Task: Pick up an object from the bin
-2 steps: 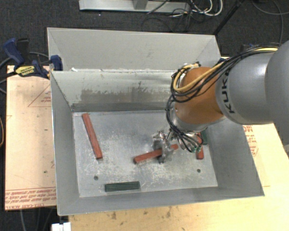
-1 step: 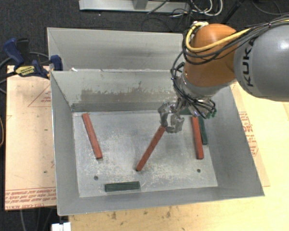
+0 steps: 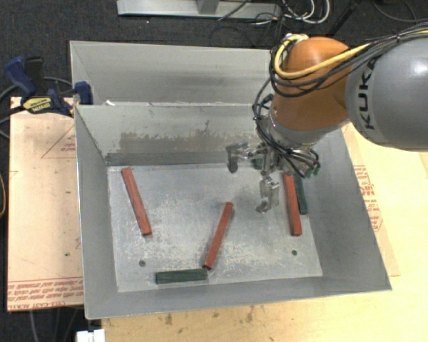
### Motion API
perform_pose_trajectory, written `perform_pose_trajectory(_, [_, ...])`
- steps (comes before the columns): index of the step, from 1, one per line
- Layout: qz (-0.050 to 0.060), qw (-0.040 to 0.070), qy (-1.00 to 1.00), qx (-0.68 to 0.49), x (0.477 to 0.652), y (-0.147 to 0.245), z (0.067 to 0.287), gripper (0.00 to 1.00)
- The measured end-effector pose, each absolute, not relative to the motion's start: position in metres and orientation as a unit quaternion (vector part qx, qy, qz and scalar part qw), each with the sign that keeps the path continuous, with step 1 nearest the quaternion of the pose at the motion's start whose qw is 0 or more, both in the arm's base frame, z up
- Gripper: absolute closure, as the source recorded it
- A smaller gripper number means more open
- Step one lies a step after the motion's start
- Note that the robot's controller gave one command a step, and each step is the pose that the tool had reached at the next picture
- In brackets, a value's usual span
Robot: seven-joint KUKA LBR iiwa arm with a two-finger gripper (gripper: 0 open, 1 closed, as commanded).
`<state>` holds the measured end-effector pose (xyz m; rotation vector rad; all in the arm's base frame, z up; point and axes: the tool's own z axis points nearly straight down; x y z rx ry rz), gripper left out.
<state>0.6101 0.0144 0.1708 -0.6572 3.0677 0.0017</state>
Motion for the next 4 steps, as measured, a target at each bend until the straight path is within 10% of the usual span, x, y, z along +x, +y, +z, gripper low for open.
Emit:
perform_pose_trajectory(1, [0.001, -0.001, 0.937, -0.348, 0.594, 0.027, 0.068, 0.0])
perform_pose_trajectory(2, [0.001, 0.001, 0.938, -0.348, 0.596, 0.027, 0.071, 1.0])
perform_pose_trajectory(3, [-0.002, 0.004, 0.8, -0.6, 0.573, 0.008, 0.236, 1.0])
perform_pose_trajectory(4, [0.001, 0.002, 0.8, -0.6, 0.572, 0.008, 0.234, 0.0])
